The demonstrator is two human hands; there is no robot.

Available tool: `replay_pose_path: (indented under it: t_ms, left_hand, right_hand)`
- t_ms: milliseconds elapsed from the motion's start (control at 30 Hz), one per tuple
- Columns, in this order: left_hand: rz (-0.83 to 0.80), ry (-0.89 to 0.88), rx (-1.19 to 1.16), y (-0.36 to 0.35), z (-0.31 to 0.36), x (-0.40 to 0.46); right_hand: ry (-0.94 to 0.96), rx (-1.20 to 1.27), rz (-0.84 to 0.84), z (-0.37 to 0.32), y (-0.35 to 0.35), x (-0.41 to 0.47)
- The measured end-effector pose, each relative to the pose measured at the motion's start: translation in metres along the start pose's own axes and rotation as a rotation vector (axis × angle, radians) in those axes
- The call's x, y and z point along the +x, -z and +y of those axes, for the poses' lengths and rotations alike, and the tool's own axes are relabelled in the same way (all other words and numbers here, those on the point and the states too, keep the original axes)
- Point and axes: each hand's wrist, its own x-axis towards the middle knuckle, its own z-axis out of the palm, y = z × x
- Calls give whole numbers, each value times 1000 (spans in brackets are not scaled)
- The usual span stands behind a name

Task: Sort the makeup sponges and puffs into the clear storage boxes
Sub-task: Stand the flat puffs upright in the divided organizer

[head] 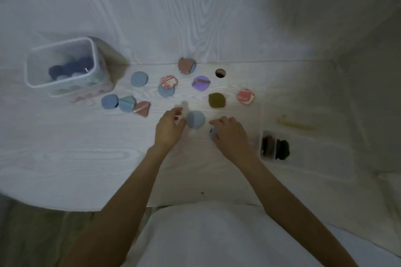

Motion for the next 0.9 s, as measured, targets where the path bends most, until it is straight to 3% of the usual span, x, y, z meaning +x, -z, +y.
replay_pose_path:
  t_ms: [167,267,400,533,733,900]
  left_hand:
    - [-124,-190,222,-8,1,32]
    - [-243,-285,390,-13,-2,39]
    - [-141,-291,256,-16,-8,32]
    - [-84,-203,-30,-11,3,4]
    - [-64,-190,-304,-31,68,-54]
    - [-155,-332,-214,-91,145,-94]
  right_hand:
    - [-147,-231,10,-7,-19,21]
    - [-131,-152,-35,3,-15,20]
    - [-184,238,50,13,-2,7]
    - [-176,445,164,25,13,-24]
    - [-374,523,464,73,38,-105]
    - [-530,559,538,131,53,-159]
